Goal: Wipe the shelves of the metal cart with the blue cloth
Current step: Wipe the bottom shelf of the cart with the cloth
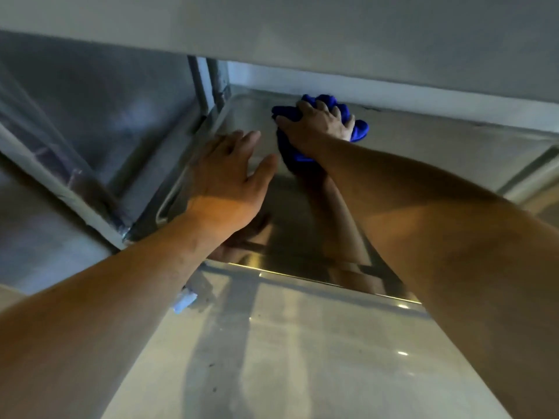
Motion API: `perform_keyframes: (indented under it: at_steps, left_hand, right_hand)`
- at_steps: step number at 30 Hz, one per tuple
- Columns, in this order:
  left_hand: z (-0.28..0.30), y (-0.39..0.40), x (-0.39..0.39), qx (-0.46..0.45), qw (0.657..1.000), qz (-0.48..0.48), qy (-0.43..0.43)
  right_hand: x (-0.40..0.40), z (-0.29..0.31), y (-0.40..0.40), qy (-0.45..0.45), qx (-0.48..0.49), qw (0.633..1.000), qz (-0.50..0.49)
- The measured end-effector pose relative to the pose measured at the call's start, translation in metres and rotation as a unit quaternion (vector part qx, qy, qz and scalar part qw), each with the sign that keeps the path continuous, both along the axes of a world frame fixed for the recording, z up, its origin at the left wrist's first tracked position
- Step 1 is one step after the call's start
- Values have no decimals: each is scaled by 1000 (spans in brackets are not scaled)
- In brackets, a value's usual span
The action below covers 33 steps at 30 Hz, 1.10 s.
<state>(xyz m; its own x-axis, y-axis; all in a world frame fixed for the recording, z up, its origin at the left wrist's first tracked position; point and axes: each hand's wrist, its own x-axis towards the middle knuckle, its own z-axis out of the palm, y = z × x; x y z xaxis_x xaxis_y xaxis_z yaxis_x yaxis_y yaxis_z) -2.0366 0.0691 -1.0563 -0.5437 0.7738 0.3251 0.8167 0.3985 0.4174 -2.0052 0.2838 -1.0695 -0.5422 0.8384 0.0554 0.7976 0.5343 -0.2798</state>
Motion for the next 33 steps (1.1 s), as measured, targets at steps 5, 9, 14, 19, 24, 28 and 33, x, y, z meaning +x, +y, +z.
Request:
perform_keyframes:
  at_steps: [5, 9, 14, 19, 24, 28, 33]
  left_hand:
    - [-4, 25, 35, -8, 999, -19, -26]
    - [-1, 54, 79, -16, 997, -69, -7]
    - [3, 92, 137, -35, 992, -122, 8]
    - [14, 120, 194, -37, 986, -163, -5]
    - [22, 126, 225, -57, 982, -181, 9]
    - [22, 121, 228, -94, 979, -181, 6]
    - [25, 103, 206, -129, 977, -170, 21]
  right_hand:
    - [132, 5, 65, -14, -2, 991, -135]
    - [246, 11, 93, -33, -13, 974, -225]
    - [326, 16, 82, -53, -35, 966, -252]
    - [368, 20, 57, -71, -49, 968, -235]
    - [384, 15, 30, -71, -23, 977, -198]
    - [378, 7, 10, -79, -9, 982, -173]
    - [368, 0, -17, -73, 4, 989, -126]
